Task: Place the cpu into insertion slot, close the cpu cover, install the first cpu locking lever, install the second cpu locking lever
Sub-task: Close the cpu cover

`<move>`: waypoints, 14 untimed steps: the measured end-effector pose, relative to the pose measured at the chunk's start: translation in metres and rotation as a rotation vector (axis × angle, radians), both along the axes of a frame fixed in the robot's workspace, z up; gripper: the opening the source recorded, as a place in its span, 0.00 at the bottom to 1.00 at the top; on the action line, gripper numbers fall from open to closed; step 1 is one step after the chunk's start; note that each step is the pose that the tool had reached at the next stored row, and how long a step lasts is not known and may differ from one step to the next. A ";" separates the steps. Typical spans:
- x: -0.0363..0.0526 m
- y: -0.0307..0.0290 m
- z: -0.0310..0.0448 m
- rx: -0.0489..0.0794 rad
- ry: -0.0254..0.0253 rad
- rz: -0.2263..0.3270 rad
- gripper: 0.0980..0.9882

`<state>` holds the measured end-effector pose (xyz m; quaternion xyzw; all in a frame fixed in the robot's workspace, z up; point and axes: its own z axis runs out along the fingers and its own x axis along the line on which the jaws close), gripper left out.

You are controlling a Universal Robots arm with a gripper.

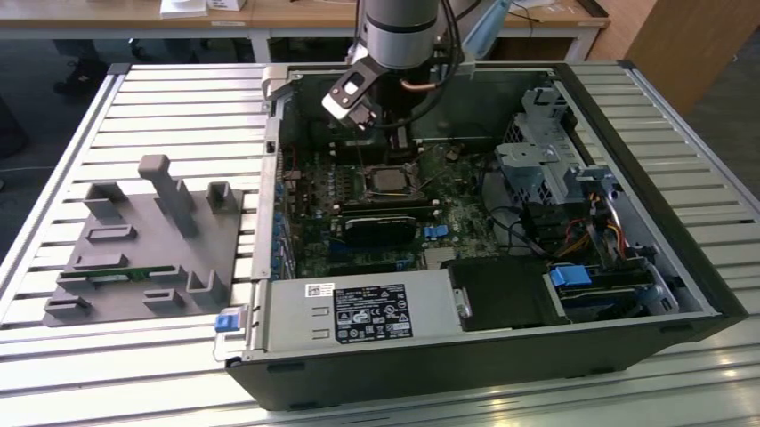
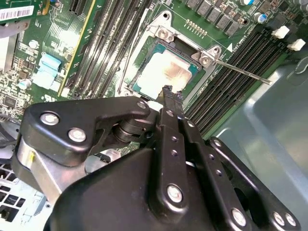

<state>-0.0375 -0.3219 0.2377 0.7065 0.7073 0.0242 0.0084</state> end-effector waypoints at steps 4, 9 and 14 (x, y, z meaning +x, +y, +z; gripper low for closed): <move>0.0000 -0.0013 0.0000 0.000 -0.0001 0.000 0.02; 0.0000 -0.0015 0.0015 0.000 0.0001 0.000 0.02; -0.0001 -0.0015 0.0070 0.000 -0.0001 0.000 0.02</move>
